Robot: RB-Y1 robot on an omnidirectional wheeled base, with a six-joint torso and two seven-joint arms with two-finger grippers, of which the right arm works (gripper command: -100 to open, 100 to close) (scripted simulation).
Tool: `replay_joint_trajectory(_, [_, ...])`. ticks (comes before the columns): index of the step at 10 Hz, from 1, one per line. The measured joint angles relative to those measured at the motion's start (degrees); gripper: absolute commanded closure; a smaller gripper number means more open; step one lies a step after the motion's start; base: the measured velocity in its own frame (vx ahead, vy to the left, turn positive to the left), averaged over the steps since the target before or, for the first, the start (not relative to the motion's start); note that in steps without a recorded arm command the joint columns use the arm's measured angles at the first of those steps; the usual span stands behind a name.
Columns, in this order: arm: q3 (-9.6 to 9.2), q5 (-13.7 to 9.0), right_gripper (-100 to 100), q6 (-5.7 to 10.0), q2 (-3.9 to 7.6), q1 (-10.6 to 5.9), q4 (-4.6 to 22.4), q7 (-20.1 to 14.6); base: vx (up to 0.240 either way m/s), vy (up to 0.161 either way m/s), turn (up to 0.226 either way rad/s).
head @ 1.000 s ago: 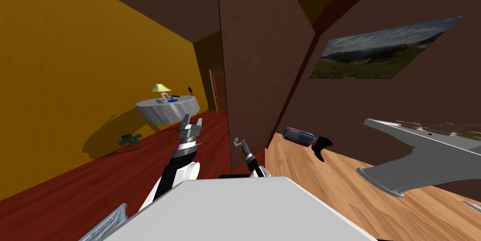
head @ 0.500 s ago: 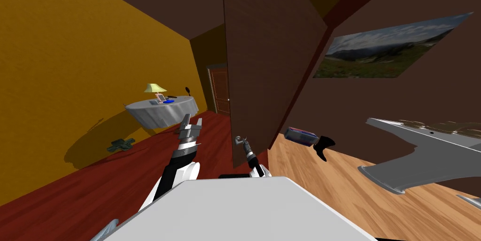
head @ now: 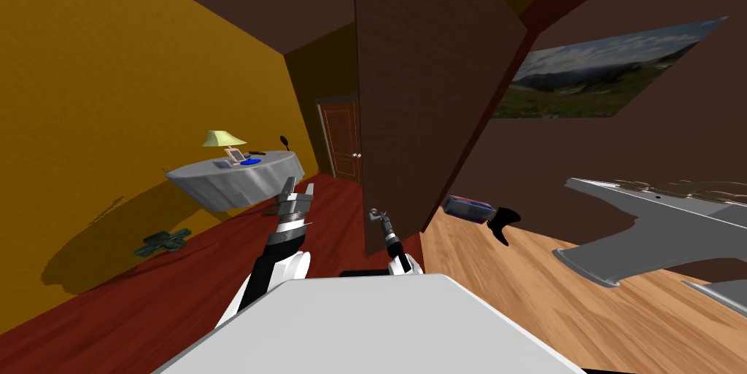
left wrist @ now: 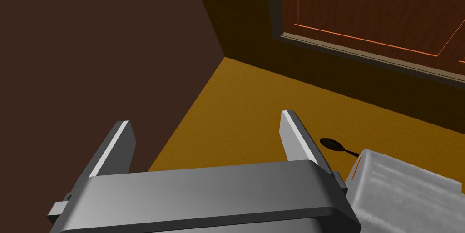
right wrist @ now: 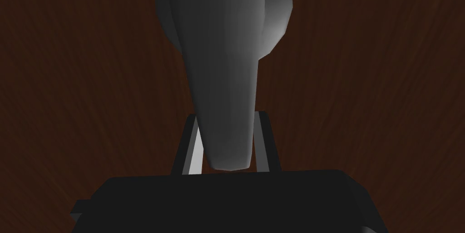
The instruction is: Push the door open
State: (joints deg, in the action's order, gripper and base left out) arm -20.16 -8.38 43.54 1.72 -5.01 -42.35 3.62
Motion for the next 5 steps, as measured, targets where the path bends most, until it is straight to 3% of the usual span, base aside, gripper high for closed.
replay_joint_trajectory(1, [0.32,-0.1,100,0.07,0.13,-0.09,0.0,0.0,0.106,0.076,-0.047])
replay_joint_trajectory(5, [2.76,-0.8,100,0.19,0.77,-0.16,0.9,0.6,0.146,0.141,-0.061])
